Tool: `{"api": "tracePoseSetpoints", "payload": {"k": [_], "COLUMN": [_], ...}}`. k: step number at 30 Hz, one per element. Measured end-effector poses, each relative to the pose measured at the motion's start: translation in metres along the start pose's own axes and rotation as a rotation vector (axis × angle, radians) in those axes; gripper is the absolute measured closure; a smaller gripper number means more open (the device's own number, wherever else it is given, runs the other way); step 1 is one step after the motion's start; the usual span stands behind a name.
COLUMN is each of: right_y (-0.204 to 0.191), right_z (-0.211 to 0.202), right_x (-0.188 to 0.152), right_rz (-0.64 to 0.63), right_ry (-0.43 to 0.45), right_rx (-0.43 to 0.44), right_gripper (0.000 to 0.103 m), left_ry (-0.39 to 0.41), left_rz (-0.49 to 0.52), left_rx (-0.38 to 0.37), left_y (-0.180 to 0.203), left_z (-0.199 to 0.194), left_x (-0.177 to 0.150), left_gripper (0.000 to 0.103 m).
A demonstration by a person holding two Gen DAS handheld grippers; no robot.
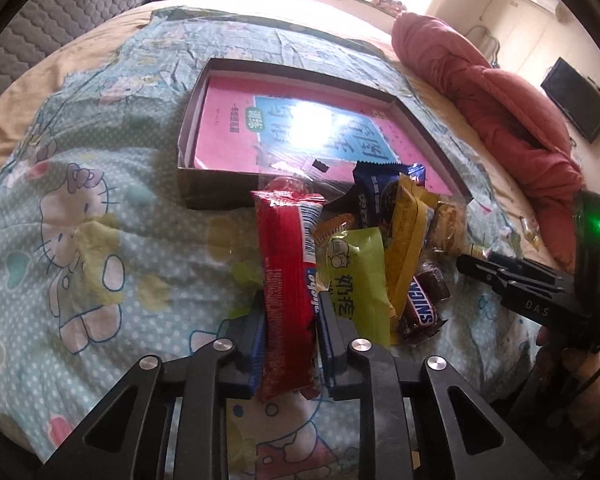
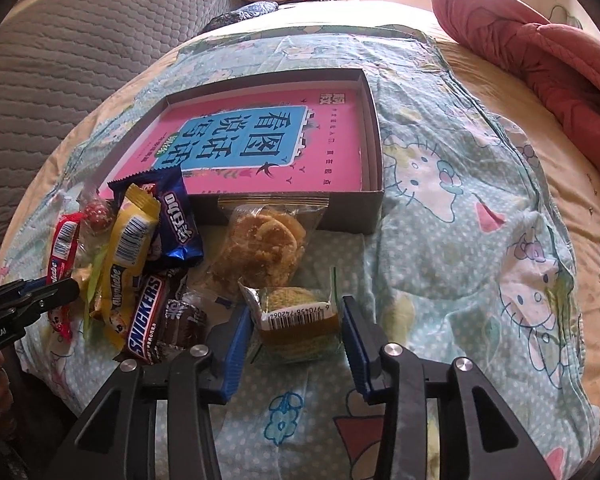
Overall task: Organize snacks
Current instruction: 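Lower the left tool onto the red wafer bar and close it, then lift the red wafer bar with the left tool over the box while the right tool grasps the packaged cake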
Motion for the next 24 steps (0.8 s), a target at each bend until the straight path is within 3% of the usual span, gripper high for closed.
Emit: {"api": "tracePoseSetpoints", "payload": {"k": [14, 24], "right_y": [0.014, 0.02], "right_z": [-0.02, -0.039], "right_x": [0.003, 0.015], "right_rz": [0.081, 0.122], "right_ry": [0.057, 0.154], "right_rx": [0.055, 0.079], "right_gripper": [0.06, 0.06], "left_ry": [0.082, 0.172], "left_rz": [0.011, 0.029], "left_rx": [-0.021, -0.005], "left_y": [0.003, 0.005], "left_z": [-0.024, -0.044], "left_x": [0.008, 0.02], "left_gripper": [0.081, 0.081]}}
Point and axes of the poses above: each gripper's, at about its wrist camera, not at the fingertips, and z roughly the way its jaws point, y to its right, x to its top, the point moved 2 cm from there along z, roughly the way its jaws point, and after that the axes turned 6 degrees about -x, right-handed, at the moved point
